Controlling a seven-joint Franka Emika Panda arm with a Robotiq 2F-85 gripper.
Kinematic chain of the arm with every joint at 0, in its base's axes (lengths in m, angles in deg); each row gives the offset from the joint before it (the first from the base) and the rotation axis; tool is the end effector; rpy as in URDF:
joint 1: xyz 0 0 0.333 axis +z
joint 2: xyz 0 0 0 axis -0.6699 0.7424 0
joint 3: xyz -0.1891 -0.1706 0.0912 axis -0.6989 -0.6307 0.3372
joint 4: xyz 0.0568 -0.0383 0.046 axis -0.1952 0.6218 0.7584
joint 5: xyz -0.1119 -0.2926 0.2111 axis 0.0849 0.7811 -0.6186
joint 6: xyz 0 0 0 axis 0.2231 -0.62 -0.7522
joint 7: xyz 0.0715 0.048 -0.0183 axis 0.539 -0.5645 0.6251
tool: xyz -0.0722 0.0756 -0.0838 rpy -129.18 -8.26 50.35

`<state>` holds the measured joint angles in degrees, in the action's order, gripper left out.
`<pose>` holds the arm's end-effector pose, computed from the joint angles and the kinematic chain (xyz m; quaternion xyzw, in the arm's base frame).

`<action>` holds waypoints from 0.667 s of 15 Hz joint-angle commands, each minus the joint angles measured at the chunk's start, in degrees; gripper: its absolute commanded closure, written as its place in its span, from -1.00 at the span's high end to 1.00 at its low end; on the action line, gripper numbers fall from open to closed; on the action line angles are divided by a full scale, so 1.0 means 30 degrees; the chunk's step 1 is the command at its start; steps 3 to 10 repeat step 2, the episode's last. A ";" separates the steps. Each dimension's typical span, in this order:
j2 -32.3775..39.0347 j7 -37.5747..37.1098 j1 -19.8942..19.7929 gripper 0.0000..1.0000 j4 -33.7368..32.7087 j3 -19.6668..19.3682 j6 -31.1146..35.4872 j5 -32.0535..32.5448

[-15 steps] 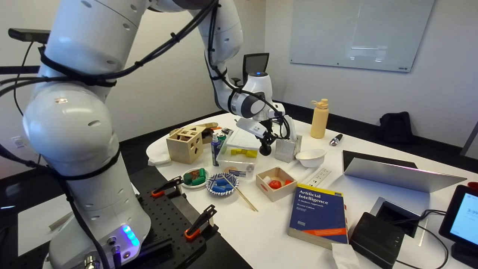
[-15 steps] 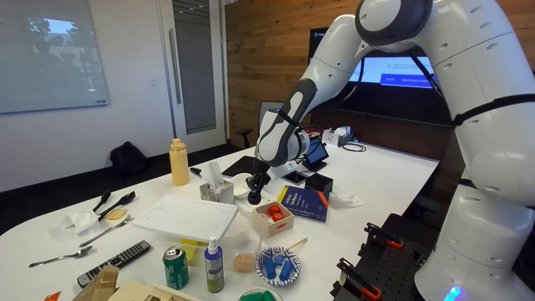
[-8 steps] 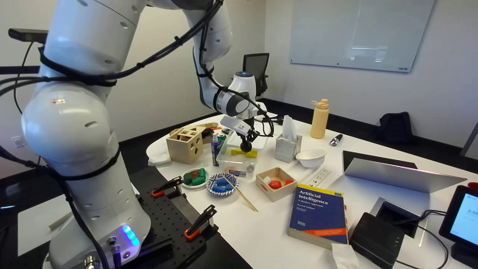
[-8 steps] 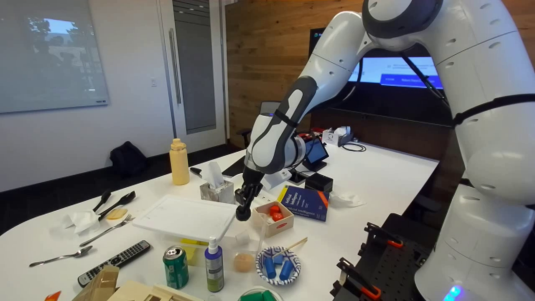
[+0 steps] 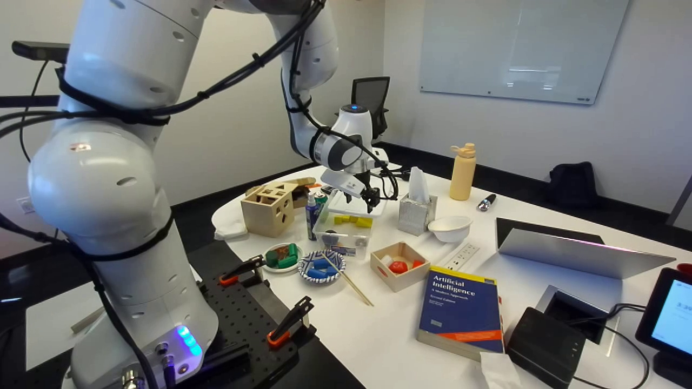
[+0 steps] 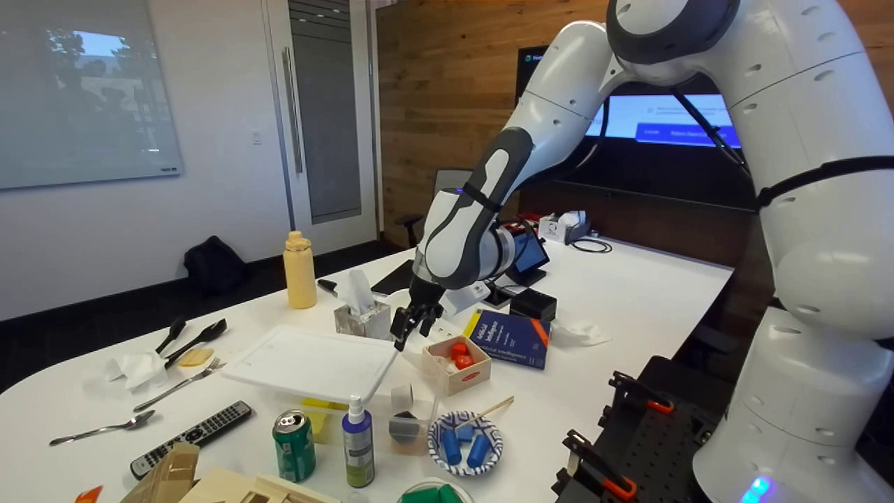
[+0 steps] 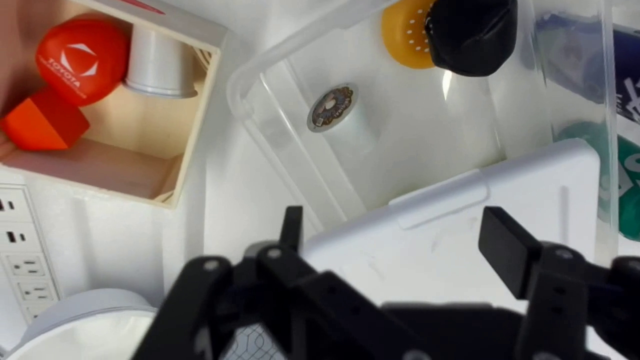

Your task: Remove the black object from the box and put it in the clear container on the left.

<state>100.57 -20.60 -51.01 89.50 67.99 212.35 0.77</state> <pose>0.5272 0.0597 0.1051 -0.9883 -0.0622 -0.1249 0.0616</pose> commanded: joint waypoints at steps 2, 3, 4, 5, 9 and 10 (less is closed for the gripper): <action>-0.1392 0.0735 -0.1406 1.00 0.1517 0.1003 0.0610 -0.0735; -0.1392 0.0735 -0.1406 1.00 0.1517 0.1003 0.0610 -0.0735; -0.1392 0.0735 -0.1406 1.00 0.1517 0.1003 0.0610 -0.0735; -0.1392 0.0735 -0.1406 1.00 0.1517 0.1003 0.0610 -0.0735; -0.1392 0.0735 -0.1406 1.00 0.1517 0.1003 0.0610 -0.0735; -0.1392 0.0735 -0.1406 1.00 0.1517 0.1003 0.0610 -0.0735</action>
